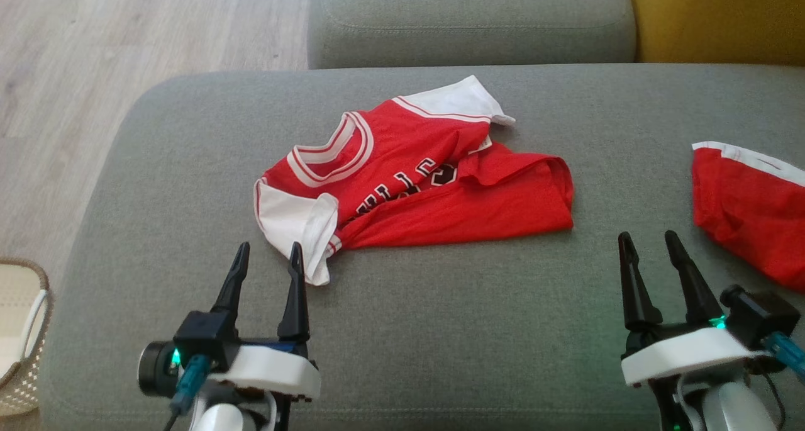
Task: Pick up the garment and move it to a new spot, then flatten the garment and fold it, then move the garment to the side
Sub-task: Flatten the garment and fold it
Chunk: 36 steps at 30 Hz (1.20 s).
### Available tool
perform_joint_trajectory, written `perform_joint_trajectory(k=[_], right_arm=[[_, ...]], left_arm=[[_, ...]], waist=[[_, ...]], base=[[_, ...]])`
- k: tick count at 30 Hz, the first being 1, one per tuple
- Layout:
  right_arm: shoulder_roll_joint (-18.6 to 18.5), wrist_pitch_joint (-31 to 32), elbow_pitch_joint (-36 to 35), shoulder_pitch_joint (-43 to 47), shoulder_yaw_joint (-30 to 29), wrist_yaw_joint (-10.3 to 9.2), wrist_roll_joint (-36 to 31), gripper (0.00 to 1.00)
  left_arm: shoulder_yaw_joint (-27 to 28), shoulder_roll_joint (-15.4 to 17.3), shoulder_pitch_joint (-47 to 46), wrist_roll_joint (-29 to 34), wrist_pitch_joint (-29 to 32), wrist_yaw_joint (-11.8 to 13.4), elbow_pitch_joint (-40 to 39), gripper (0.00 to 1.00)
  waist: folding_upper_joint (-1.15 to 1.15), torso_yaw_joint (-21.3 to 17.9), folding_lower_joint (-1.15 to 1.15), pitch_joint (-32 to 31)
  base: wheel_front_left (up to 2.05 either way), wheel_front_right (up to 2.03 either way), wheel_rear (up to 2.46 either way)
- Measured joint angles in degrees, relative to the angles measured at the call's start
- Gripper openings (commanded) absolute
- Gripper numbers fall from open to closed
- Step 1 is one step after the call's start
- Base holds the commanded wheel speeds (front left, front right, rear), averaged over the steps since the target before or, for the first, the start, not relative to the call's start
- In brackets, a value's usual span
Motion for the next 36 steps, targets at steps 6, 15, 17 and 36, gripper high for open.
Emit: perform_joint_trajectory(k=[6,15,17,36], right_arm=[[0.0,0.1,0.8,-0.2,1.3,0.0,-1.1,1.0],[0.0,6.3,6.5,-12.0,5.8,0.0,-8.2,1.0],[-0.1,7.1,9.2,-15.4,6.6,0.0,-9.5,1.0],[-2.9,5.9,36.7,-36.2,6.6,0.0,-16.1,0.67]], left_arm=[[-0.4,0.0,0.0,0.1,0.0,-0.1,0.2,1.0],[-1.8,0.0,-2.6,0.1,0.0,-0.5,0.2,1.0],[-2.0,0.0,-3.9,0.1,0.0,-0.5,0.0,1.0],[-4.2,-0.1,-8.7,-0.6,0.0,-0.6,0.1,1.0]], waist=[[0.0,0.9,0.0,0.7],[0.0,2.5,0.0,6.1],[0.0,3.1,0.01,7.5],[0.0,11.8,0.01,16.6]], base=[[0.0,0.0,0.0],[0.0,0.0,0.0],[0.0,0.0,0.0],[0.0,0.0,0.0]])
